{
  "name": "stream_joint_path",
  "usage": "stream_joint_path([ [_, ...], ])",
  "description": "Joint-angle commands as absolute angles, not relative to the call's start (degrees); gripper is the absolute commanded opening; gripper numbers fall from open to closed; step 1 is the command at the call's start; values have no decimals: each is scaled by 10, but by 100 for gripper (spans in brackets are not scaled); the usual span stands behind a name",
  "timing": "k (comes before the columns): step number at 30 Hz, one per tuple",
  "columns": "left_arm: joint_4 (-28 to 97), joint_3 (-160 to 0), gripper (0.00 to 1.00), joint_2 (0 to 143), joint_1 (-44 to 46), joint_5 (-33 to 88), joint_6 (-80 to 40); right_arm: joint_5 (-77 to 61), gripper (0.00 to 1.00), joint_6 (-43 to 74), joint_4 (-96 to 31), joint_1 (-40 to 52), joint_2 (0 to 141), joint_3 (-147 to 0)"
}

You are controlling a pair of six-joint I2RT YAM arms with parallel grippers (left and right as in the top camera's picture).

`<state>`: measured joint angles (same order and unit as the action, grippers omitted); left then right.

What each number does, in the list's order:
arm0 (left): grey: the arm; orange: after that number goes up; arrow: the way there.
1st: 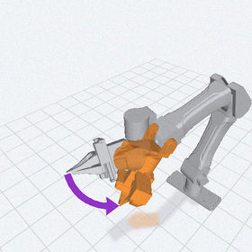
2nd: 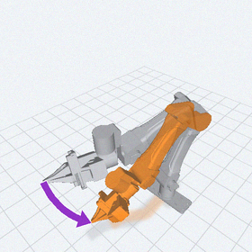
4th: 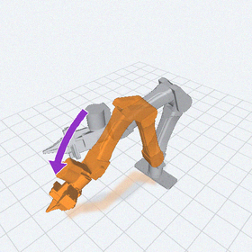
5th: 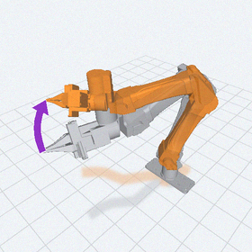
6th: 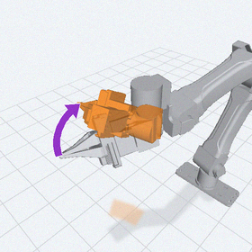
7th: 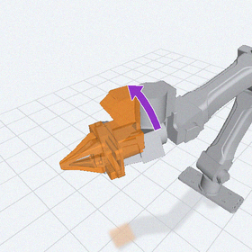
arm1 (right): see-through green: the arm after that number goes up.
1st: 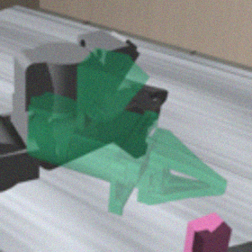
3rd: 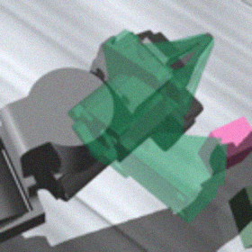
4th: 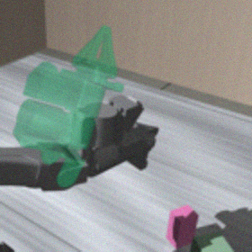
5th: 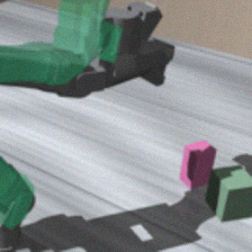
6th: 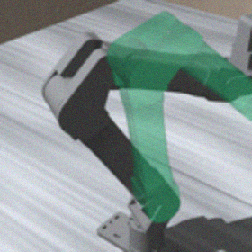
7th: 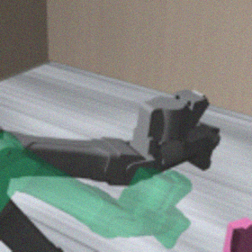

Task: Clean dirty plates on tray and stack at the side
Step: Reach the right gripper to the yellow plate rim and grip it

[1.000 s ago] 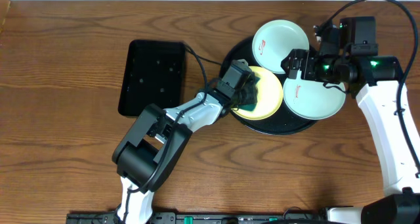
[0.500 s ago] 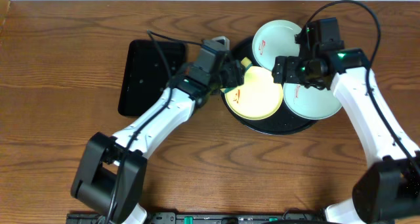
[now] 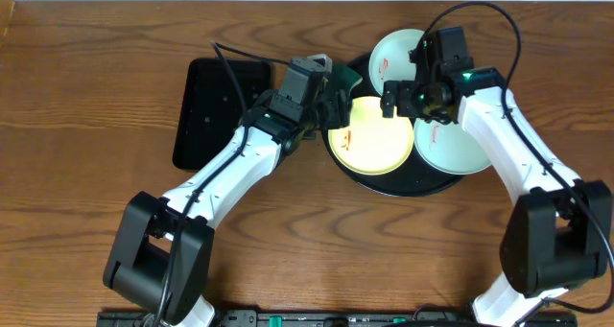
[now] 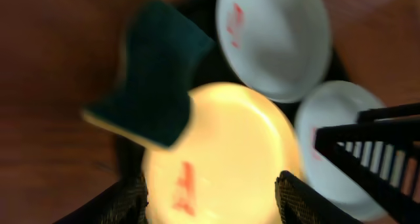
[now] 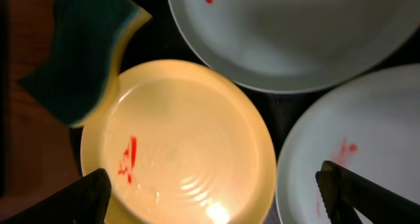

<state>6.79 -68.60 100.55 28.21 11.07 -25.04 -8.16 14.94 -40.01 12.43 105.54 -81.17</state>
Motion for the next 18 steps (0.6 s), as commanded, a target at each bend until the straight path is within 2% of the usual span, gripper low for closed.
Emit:
stream_joint_path([
  [1, 50, -688, 64, 1027, 271, 8, -123, -74, 98, 161, -380, 131, 1058, -823],
  [5, 50, -705, 66, 1064, 247, 4, -43, -48, 97, 173, -371, 136, 1062, -822],
  [8, 175, -791, 72, 1098, 212, 22, -43, -47, 97, 172, -374, 138, 1070, -822],
  [11, 260, -889, 74, 1119, 180, 90, -22, -47, 97, 171, -364, 140, 1077, -822],
  [18, 279, -952, 83, 1123, 160, 231, 4, -48, 96, 171, -359, 144, 1126, -822],
])
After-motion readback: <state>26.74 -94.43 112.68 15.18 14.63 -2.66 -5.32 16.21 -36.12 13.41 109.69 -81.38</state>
